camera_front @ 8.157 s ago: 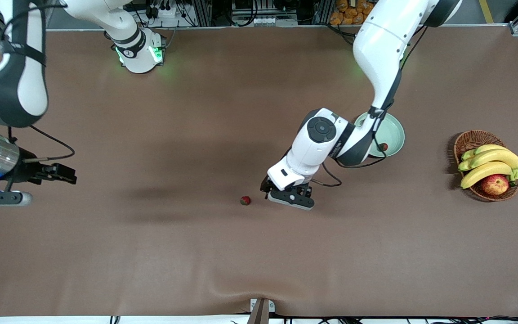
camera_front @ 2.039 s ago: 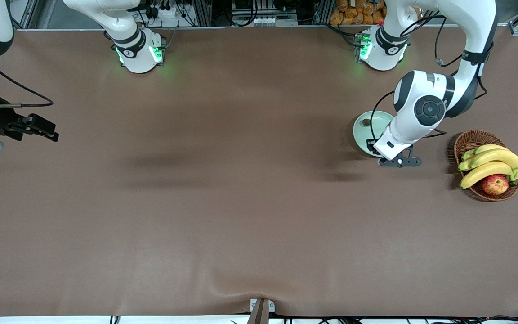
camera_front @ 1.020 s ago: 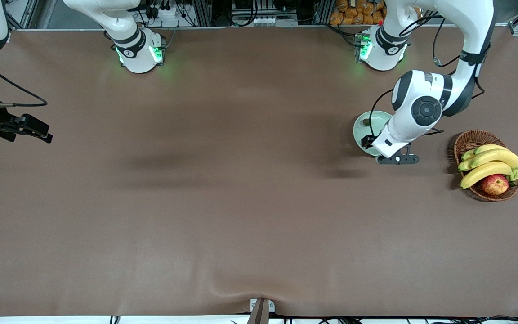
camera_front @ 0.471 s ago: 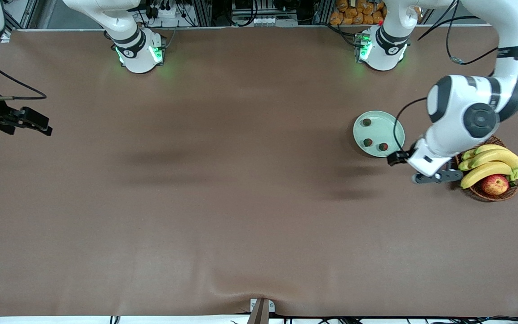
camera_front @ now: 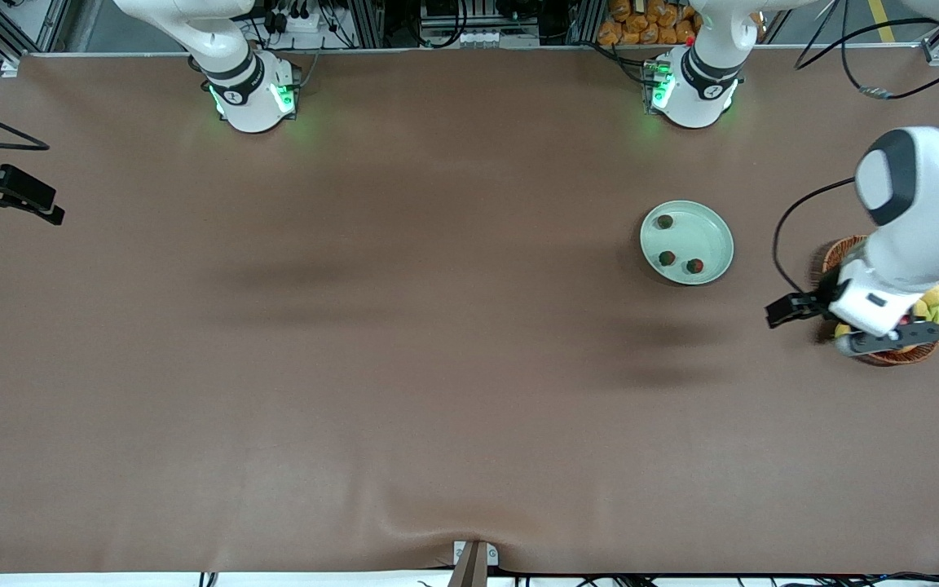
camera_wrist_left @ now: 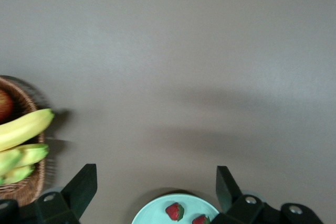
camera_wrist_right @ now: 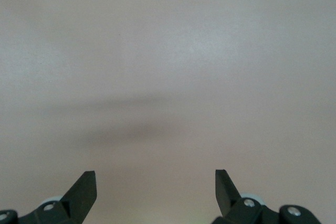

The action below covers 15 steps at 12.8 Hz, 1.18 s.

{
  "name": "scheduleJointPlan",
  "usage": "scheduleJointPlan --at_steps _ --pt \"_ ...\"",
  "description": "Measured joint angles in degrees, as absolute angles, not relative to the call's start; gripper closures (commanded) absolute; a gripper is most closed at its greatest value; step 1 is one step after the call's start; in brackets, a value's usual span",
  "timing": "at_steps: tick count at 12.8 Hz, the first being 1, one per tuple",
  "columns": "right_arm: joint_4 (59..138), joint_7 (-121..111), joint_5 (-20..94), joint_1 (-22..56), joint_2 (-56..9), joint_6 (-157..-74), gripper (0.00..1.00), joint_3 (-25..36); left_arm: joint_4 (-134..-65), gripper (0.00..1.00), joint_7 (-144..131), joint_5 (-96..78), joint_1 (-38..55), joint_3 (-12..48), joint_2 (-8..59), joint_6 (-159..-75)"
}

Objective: Collect all strawberries into plate

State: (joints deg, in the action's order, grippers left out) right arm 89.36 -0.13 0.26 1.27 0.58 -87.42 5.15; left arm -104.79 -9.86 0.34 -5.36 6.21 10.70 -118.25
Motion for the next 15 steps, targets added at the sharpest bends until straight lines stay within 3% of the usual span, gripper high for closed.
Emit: scheduleJointPlan --at_steps 7,15 --pt "89.37 -0.14 0.26 1.27 0.55 -87.36 0.0 4.97 -87.5 0.0 -9.86 0.34 -4.61 6.87 9.21 -100.96" --pt "89.49 -0.14 0.27 1.31 0.04 -87.39 0.0 4.82 -85.26 0.0 -8.14 0.34 3.43 -0.75 6.38 -93.7"
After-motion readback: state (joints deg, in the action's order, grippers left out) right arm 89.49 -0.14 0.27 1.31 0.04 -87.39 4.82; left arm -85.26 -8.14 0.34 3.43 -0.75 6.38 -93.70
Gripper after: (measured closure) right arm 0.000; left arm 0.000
